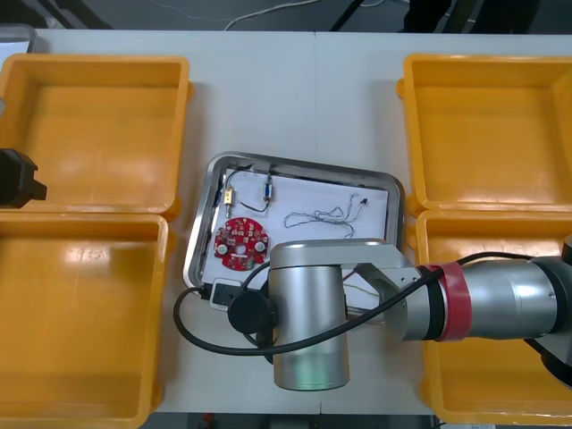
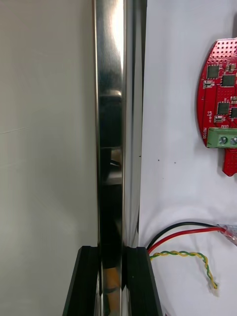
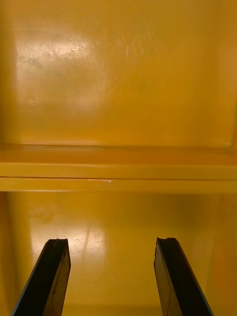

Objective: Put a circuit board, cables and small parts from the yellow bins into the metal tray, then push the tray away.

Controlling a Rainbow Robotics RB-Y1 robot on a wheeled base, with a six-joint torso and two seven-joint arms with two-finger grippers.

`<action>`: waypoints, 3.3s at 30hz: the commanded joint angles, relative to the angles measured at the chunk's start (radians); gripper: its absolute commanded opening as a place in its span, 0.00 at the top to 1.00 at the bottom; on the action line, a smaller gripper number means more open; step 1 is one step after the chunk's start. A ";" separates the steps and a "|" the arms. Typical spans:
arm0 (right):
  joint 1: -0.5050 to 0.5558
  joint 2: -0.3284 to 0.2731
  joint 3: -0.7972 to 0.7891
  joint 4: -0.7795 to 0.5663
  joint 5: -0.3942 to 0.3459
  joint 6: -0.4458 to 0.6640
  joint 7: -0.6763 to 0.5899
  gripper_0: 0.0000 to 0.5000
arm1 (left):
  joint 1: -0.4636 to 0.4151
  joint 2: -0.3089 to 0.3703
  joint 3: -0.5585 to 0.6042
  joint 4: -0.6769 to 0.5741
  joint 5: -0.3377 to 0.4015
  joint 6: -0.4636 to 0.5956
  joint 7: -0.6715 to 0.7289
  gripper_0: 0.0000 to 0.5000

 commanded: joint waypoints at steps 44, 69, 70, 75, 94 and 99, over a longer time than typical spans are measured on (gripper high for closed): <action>-0.309 -0.032 0.040 0.272 0.070 -0.228 0.197 1.00 | 0.021 0.036 0.028 -0.035 -0.009 0.006 0.019 0.00; -0.378 -0.035 0.061 0.499 0.118 -0.442 0.189 1.00 | 0.021 0.036 0.028 -0.035 -0.009 0.006 0.019 0.00; -0.382 -0.033 0.061 0.508 0.119 -0.451 0.191 1.00 | 0.021 0.036 0.028 -0.035 -0.009 0.006 0.019 0.00; -0.395 -0.024 0.061 0.551 0.144 -0.480 0.192 1.00 | 0.021 0.036 0.028 -0.035 -0.009 0.006 0.019 0.00; -0.433 0.004 0.095 0.690 0.262 -0.681 0.183 1.00 | 0.021 0.036 0.028 -0.035 -0.009 0.006 0.019 0.00; -0.432 0.005 0.095 0.695 0.262 -0.690 0.181 1.00 | 0.021 0.036 0.028 -0.035 -0.009 0.006 0.019 0.00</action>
